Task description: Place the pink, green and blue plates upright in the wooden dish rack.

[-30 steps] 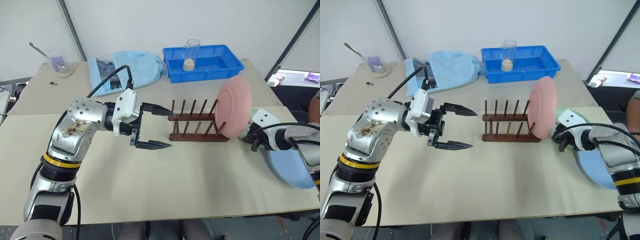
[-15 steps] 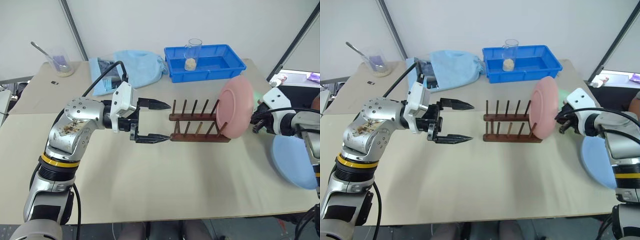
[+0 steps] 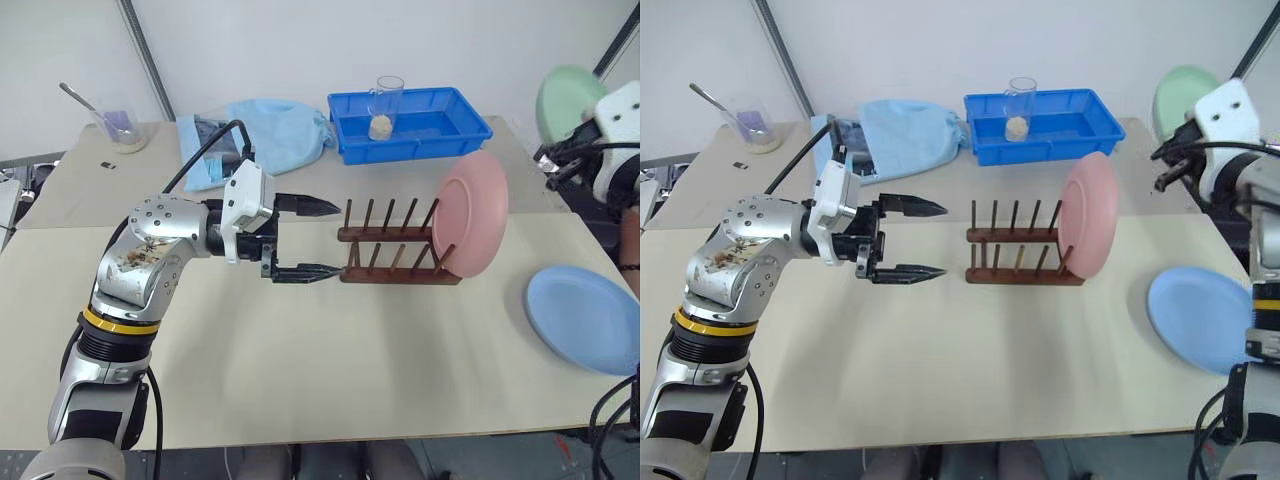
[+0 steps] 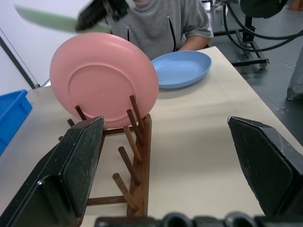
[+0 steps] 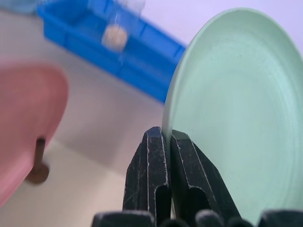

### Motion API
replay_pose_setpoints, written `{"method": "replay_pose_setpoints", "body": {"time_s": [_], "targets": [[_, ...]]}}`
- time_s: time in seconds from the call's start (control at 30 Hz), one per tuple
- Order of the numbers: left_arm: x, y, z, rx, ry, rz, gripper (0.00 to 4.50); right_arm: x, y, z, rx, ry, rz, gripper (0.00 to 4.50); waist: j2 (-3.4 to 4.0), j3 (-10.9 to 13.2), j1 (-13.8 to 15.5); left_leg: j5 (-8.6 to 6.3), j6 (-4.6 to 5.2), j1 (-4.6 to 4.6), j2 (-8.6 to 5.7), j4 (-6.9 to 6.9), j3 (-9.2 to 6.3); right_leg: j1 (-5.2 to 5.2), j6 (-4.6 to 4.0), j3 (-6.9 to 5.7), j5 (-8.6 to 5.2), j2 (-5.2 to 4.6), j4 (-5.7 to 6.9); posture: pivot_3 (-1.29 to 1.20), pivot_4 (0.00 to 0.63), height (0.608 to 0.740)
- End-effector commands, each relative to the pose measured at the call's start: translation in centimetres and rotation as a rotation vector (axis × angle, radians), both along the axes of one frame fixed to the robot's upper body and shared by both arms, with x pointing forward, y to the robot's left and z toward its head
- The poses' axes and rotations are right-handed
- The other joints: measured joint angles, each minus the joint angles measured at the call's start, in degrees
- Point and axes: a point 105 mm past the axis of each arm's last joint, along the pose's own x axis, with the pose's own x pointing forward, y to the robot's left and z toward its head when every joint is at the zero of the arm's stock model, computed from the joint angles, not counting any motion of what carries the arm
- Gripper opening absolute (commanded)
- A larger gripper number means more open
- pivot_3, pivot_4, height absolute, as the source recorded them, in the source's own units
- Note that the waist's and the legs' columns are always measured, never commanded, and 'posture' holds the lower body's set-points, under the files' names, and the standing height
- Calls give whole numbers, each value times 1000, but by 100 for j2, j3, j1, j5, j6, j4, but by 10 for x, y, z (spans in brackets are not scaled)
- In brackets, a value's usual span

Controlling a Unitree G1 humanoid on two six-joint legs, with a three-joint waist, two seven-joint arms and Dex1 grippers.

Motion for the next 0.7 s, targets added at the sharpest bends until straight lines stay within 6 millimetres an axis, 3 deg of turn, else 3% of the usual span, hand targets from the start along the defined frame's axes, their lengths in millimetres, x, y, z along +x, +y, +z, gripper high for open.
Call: {"method": "replay_pose_setpoints", "body": {"time_s": [0.03,0.17,0.33,0.47,0.7], "targets": [[-5,4,16,-31,-53,-5,4500,-34,34,64,65,-203,184,20,9,6,-2,0,0,-2,2,0,0,-1,0,0,0,1,-1,0,150,740],[-4,12,16,-10,-50,9,4500,-71,79,94,288,-269,424,20,13,8,-26,0,1,-3,10,-1,-1,-4,0,1,0,5,0,0,150,740],[5,27,12,51,-59,59,4500,-105,119,107,568,-255,640,20,15,8,-3,0,0,-1,10,-2,-4,-4,-3,2,1,-2,4,0,150,740],[6,30,14,64,-61,55,4500,-113,137,95,759,-208,733,20,15,8,43,-1,0,-3,1,0,-12,-1,-2,-8,2,-11,4,0,150,740],[2,26,14,74,-52,14,4500,-110,149,52,1064,-38,750,20,15,8,15,1,-1,-14,-14,-1,-14,-17,3,-7,5,-20,17,0,150,740]]}}
